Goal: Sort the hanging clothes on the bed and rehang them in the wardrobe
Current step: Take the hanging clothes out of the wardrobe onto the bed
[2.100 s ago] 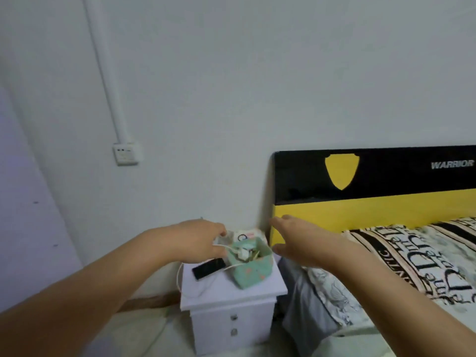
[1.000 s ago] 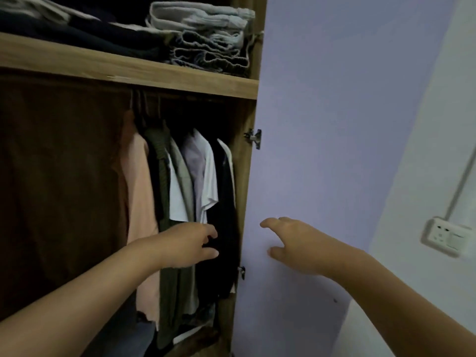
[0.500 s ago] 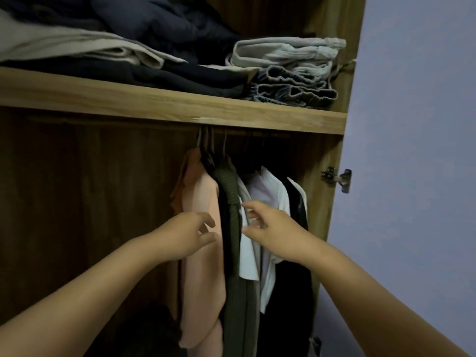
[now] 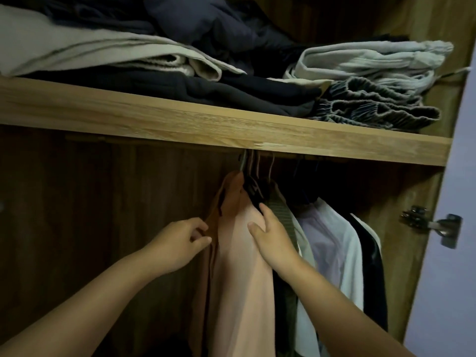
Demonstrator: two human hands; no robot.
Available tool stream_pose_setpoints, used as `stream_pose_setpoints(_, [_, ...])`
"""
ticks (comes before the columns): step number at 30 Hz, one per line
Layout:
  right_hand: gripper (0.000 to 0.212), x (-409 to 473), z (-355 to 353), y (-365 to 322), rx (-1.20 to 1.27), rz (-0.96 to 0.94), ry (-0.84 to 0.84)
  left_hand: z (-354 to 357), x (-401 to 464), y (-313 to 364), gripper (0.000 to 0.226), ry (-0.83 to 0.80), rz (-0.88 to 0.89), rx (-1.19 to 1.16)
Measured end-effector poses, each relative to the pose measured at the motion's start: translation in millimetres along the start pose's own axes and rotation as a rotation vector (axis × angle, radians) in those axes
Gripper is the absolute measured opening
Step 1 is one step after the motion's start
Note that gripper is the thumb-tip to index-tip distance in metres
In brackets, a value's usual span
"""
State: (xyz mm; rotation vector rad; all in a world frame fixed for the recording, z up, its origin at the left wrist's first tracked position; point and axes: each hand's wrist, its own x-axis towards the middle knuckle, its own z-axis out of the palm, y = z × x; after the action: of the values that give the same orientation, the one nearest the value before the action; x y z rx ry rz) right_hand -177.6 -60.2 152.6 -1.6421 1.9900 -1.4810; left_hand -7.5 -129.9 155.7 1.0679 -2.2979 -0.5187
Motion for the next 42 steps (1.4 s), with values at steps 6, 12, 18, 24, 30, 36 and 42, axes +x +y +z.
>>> stream_pose_setpoints(6, [0.055,35,26,-5,0.008,0.035,-0.006,-3,8,-17,0.033,0.050,-0.059,-0.023])
stream_pose_setpoints(12, [0.025,66,51,-15,0.001,0.185,0.025,-6,8,-19,0.034,0.105,-0.056,-0.010])
stream_pose_setpoints(18, [0.054,72,57,-15,0.309,0.427,-0.148,-12,3,-18,0.035,0.134,-0.066,-0.005])
stream_pose_setpoints(24, [0.067,67,52,-9,0.858,0.410,-0.123,-13,-2,-17,0.036,0.143,-0.059,-0.009])
stream_pose_setpoints(30, [0.066,60,41,-23,1.091,0.341,-0.138,-13,-5,-20,0.036,0.155,-0.062,0.003])
stream_pose_setpoints(36, [0.058,49,13,-30,1.154,0.314,-0.168,-25,-10,-28,0.033,0.187,-0.076,-0.002])
stream_pose_setpoints(42, [0.069,2,-3,-12,1.010,0.300,-0.342,-25,-6,-39,0.026,0.252,-0.036,-0.016])
